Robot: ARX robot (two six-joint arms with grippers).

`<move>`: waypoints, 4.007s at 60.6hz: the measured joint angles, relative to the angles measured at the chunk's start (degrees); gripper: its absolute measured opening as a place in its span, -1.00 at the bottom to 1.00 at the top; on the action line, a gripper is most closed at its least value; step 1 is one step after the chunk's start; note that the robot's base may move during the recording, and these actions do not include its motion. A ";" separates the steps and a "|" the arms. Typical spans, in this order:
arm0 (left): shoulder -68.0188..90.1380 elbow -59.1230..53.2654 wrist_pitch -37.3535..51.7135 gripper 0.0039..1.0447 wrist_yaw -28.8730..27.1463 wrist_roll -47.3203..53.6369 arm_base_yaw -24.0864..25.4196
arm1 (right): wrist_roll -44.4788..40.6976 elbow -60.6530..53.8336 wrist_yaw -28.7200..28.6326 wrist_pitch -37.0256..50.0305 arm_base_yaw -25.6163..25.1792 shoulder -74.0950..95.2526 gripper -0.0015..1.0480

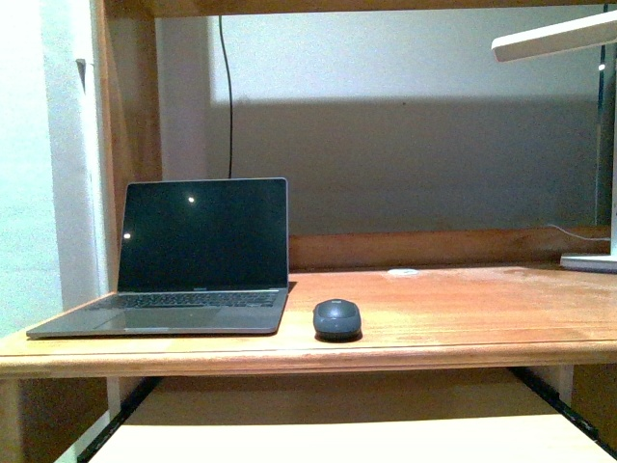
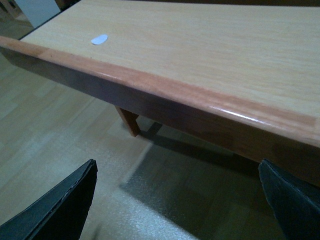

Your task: Place mouse

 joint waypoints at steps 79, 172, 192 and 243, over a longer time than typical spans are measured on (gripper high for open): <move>0.00 0.00 0.00 0.86 0.02 0.00 -0.02 | 5.73 49.37 34.56 9.94 26.01 56.85 0.86; 0.00 0.00 0.00 0.86 -0.02 -0.02 0.00 | 11.91 -1.86 -6.95 -24.90 -18.01 -38.16 0.86; -0.02 0.00 0.00 0.86 0.02 -0.02 0.00 | 5.18 -10.58 31.41 -24.79 -9.44 -57.33 0.04; -0.02 0.00 0.00 0.86 0.02 -0.02 0.00 | 3.93 -12.61 31.54 -24.48 -9.11 -59.87 0.33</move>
